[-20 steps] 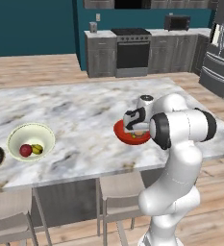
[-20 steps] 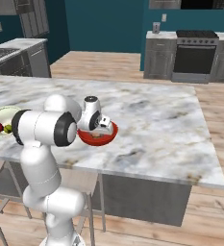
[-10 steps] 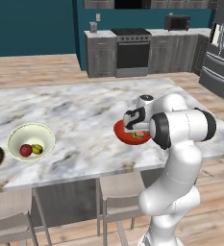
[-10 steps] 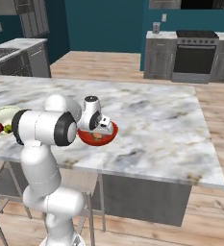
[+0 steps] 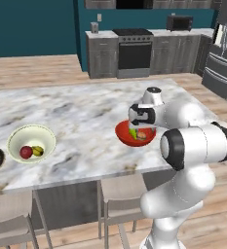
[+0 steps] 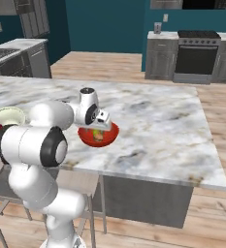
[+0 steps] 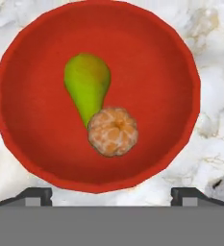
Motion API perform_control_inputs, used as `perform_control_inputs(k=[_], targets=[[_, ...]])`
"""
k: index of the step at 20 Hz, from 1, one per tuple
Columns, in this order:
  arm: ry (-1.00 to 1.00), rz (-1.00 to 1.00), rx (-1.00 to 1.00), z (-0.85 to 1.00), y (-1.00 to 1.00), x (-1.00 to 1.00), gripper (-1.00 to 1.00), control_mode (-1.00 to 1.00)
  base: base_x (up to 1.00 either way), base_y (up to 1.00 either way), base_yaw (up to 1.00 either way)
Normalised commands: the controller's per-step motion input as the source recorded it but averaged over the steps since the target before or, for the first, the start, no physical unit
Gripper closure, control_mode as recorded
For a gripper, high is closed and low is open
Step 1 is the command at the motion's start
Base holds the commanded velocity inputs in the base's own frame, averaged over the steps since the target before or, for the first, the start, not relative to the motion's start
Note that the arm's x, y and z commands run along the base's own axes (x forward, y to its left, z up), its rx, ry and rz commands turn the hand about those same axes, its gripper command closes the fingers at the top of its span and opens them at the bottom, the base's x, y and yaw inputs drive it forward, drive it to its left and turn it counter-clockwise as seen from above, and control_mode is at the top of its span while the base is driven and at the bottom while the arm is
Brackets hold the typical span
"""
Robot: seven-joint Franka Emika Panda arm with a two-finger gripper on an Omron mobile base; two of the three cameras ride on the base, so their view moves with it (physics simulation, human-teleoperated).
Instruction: Take the fruits from the plate on the dining counter and place two fruits in each bowl.
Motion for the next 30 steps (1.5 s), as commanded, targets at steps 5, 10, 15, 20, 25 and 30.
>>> perform_control_inputs(k=[5,10,15,20,25,30], targets=[[-0.01,0.0,0.0,0.83,0.12,-0.92,-1.0,-1.0,0.0,0.0,0.0],[0.0,0.0,0.0,0.82,0.01,-1.0,-1.0,-1.0,0.0,0.0,0.0],[0.0,0.0,0.0,0.82,0.0,-1.0,-1.0,-1.0,0.0,0.0,0.0],[-0.01,0.0,0.0,0.65,0.06,-1.0,-1.0,-1.0,0.0,0.0,0.0],[0.0,0.0,0.0,0.53,0.12,-1.0,-1.0,-1.0,0.0,0.0,0.0],[0.0,0.0,0.0,0.65,0.03,-0.56,-1.0,-1.0,0.0,0.0,0.0]])
